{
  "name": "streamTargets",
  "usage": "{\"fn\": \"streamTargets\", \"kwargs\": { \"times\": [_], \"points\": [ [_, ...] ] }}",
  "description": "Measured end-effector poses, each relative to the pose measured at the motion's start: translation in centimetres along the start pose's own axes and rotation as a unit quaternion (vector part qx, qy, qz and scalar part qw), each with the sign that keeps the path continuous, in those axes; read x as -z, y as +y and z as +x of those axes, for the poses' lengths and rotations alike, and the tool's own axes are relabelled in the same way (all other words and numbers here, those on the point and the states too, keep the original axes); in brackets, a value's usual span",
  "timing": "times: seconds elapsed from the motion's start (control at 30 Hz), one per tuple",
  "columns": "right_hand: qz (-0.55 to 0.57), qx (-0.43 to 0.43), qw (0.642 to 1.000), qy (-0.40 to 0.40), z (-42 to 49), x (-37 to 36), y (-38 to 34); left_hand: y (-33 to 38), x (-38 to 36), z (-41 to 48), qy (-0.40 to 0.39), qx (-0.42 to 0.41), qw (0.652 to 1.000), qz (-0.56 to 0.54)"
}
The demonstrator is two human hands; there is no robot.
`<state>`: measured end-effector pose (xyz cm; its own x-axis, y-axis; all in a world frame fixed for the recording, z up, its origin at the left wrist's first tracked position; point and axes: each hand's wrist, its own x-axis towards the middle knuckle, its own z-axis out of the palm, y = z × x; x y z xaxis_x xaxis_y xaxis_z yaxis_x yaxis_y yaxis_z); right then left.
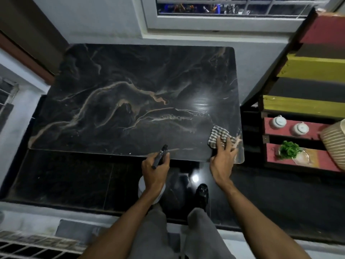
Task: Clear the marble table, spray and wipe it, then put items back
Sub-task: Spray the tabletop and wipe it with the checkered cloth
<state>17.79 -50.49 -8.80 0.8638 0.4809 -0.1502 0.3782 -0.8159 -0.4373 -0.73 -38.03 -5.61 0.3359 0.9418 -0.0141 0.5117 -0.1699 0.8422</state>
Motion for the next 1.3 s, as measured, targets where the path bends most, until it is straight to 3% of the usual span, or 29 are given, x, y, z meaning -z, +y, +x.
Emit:
{"fn": "streamTargets", "kwargs": {
  "times": [0.2, 0.3, 0.37, 0.47, 0.53, 0.63, 0.73, 0.8, 0.83, 0.93, 0.97, 1.0, 1.07, 1.13, 1.17, 1.3],
  "points": [
    [-0.005, 0.219, 0.969, -0.115, -5.5, -5.9, -9.8, -4.0, 5.4, 1.8, 0.033, -0.004, 0.999, 0.023],
    [0.014, 0.094, 0.992, -0.08, -6.1, -7.2, -11.6, -5.2, 8.2, 3.7, 0.061, -0.001, 0.998, 0.026],
    [0.015, 0.087, 0.993, -0.082, -7.1, -8.7, -15.0, -6.2, 10.4, 4.8, 0.076, 0.012, 0.997, 0.026],
    [-0.013, 0.279, 0.949, -0.149, -9.4, -11.8, -21.9, -8.1, 13.7, 6.4, 0.096, 0.004, 0.995, 0.029],
    [-0.031, 0.335, 0.924, -0.182, -9.8, -13.0, -24.0, -8.9, 15.3, 7.3, 0.102, -0.011, 0.994, 0.043],
    [-0.063, 0.296, 0.941, -0.153, -8.9, -11.4, -20.2, -9.4, 15.6, 8.1, 0.1, -0.02, 0.993, 0.053],
    [-0.051, 0.128, 0.989, -0.057, -7.3, -8.4, -13.3, -8.8, 14.3, 7.7, 0.08, -0.02, 0.996, 0.032],
    [-0.037, 0.045, 0.998, -0.02, -7.2, -7.3, -12.2, -7.9, 12.6, 7.0, 0.058, -0.031, 0.998, 0.015],
    [-0.042, 0.058, 0.997, -0.027, -7.4, -7.4, -12.7, -7.3, 11.7, 6.5, 0.043, -0.037, 0.998, 0.008],
    [-0.079, 0.222, 0.966, -0.102, -7.6, -7.3, -11.9, -4.8, 8.4, 4.7, 0.002, -0.064, 0.998, -0.003],
    [-0.086, 0.241, 0.962, -0.1, -6.9, -6.3, -10.2, -4.1, 7.1, 4.1, -0.014, -0.062, 0.998, -0.01],
    [-0.084, 0.208, 0.971, -0.084, -6.1, -4.9, -7.8, -3.6, 5.7, 3.5, -0.031, -0.057, 0.998, -0.02],
    [-0.041, 0.043, 0.998, -0.016, -4.2, -2.1, -2.5, -2.4, 3.3, 2.3, -0.061, -0.049, 0.996, -0.035],
    [-0.018, -0.061, 0.998, 0.023, -3.1, -0.4, 0.7, -1.0, 0.9, 1.2, -0.074, -0.064, 0.995, -0.029],
    [-0.023, -0.056, 0.998, 0.017, -3.1, -0.1, 1.0, -0.2, -0.2, 0.7, -0.081, -0.073, 0.994, -0.024],
    [-0.043, 0.129, 0.989, -0.061, -3.0, 0.6, 3.7, 2.8, -4.4, -1.1, -0.105, -0.074, 0.992, 0.002]
  ]
}}
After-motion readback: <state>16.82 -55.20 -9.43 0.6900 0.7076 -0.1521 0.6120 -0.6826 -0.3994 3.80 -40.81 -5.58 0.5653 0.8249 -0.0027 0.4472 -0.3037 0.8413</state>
